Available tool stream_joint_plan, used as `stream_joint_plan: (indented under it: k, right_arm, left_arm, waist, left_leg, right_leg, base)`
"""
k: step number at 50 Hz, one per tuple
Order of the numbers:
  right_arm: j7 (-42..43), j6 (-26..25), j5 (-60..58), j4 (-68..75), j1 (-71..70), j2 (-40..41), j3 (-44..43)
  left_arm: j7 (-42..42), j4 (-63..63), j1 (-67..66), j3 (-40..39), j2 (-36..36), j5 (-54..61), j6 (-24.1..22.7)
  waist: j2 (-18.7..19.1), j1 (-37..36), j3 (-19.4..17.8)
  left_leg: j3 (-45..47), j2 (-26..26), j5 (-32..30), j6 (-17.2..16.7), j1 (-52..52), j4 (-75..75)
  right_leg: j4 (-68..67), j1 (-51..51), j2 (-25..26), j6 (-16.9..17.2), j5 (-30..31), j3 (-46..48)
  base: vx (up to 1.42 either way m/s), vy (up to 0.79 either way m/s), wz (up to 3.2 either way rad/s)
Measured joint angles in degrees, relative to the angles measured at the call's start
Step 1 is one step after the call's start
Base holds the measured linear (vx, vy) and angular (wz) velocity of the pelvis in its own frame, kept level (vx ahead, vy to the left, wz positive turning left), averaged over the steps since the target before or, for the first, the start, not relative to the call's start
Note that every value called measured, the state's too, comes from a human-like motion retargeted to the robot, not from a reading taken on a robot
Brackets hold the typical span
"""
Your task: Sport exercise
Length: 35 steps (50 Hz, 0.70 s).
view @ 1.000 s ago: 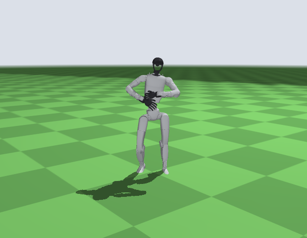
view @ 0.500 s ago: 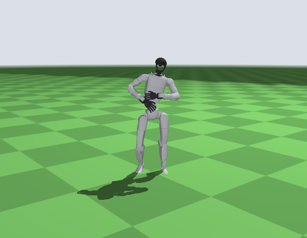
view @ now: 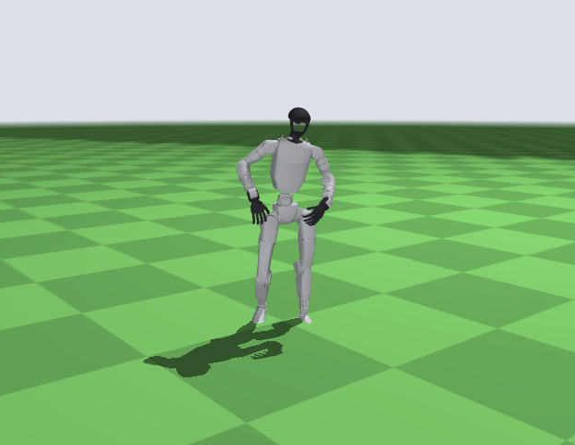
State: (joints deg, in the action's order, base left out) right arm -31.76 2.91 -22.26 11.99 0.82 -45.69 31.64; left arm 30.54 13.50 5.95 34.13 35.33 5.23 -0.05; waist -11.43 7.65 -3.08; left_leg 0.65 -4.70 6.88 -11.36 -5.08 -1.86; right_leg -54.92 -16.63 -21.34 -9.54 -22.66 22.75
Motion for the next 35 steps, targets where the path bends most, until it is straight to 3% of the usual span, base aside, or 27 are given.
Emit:
stream_joint_plan:
  k: [10,17,24,35]
  right_arm:
    - [0.5,-2.4,-0.7,30.0,-10.7,13.2,7.3]
    - [3.6,-2.3,4.4,45.7,-17.0,22.5,9.7]
    - [6.6,-0.8,7.9,50.3,-20.6,26.8,10.5]
    - [9.2,0.2,11.4,51.7,-20.2,27.9,10.8]
  left_arm:
    - [-11.5,33.5,-2.7,-7.5,-8.9,-9.4,0.1]
    - [-14.1,53.3,-2.2,-11.1,-13.3,-10.2,-0.1]
    - [-15.3,60.2,-2.3,-14.1,-13.7,-9.3,-1.2]
    - [-18.9,60.1,0.4,-15.9,-13.1,-8.9,-2.3]
  waist:
    - [4.7,-4.0,2.0]
    - [7.2,-6.8,3.6]
    - [8.5,-9.0,4.4]
    - [9.0,-10.6,4.8]
  left_leg:
    - [-3.8,0.0,-1.9,-2.7,-4.3,-0.2]
    - [-5.8,-0.3,-3.3,-3.6,-6.7,-0.3]
    - [-7.9,-1.2,-4.3,-3.6,-7.9,-0.4]
    - [-11.2,-2.8,-5.4,-3.6,-8.3,-0.5]
  right_leg:
    - [1.7,0.3,0.2,-1.1,1.7,5.2]
    - [3.7,1.3,0.9,-1.3,3.2,8.8]
    - [5.1,2.8,1.5,-1.5,4.6,11.6]
    - [5.8,5.5,2.1,-1.7,7.4,14.9]
  base:
    - [0.02,-0.01,0.63]
    - [0.01,0.04,0.59]
    - [0.00,0.06,0.54]
    - [0.01,0.05,0.54]
